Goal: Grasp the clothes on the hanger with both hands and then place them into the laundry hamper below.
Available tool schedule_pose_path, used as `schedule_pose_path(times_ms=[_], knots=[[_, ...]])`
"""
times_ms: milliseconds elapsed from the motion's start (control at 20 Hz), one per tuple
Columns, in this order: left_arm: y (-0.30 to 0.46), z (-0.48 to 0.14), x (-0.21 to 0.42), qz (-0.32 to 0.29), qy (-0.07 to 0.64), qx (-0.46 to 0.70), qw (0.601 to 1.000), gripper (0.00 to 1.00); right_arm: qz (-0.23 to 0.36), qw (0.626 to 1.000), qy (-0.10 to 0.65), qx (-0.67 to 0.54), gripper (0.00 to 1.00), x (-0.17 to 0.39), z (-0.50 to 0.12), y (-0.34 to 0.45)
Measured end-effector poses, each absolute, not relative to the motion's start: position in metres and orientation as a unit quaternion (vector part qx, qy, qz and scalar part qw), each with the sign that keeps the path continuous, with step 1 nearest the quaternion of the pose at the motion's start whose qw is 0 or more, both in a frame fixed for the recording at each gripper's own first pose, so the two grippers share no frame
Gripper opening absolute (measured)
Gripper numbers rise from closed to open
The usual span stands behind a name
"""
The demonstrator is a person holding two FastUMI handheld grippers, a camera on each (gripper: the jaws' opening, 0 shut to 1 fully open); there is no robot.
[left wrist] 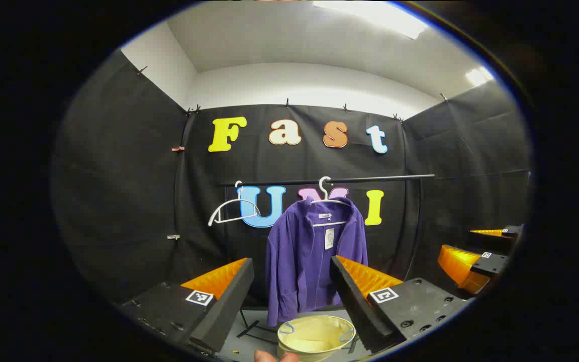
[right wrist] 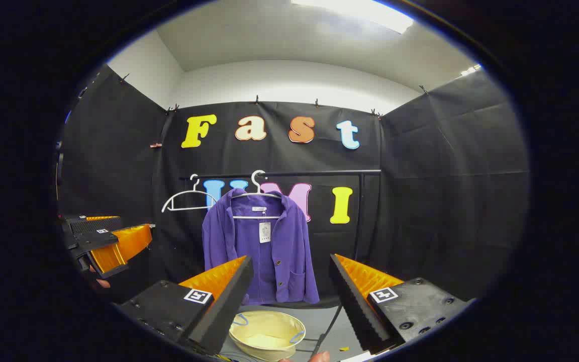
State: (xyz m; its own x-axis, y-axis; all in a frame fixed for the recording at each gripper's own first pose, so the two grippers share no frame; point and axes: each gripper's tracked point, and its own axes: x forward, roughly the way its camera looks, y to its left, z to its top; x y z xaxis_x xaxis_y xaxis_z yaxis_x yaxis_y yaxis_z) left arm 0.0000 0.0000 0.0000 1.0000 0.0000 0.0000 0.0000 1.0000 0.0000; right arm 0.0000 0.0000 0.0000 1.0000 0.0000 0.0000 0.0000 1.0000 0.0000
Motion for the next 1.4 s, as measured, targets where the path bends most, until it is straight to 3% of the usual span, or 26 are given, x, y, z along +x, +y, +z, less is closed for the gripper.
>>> schedule_pose_path(times_ms=[900,1300,1400], knots=[[0.005,-0.001,0.021,0.012,-0.008,-0.001,1.000,0.97,0.000,1.000,-0.005,-0.001,0.98,0.027,-0.005,0.003],[0.012,-0.002,0.028,-0.016,-0.013,-0.007,1.000,0.94,-0.019,1.000,-0.010,-0.004,0.98,0.026,-0.005,0.015],[0.017,-0.002,0.032,-0.025,-0.013,-0.005,1.000,0.97,-0.022,1.000,-0.015,-0.013,0.98,0.026,-0.003,0.023]])
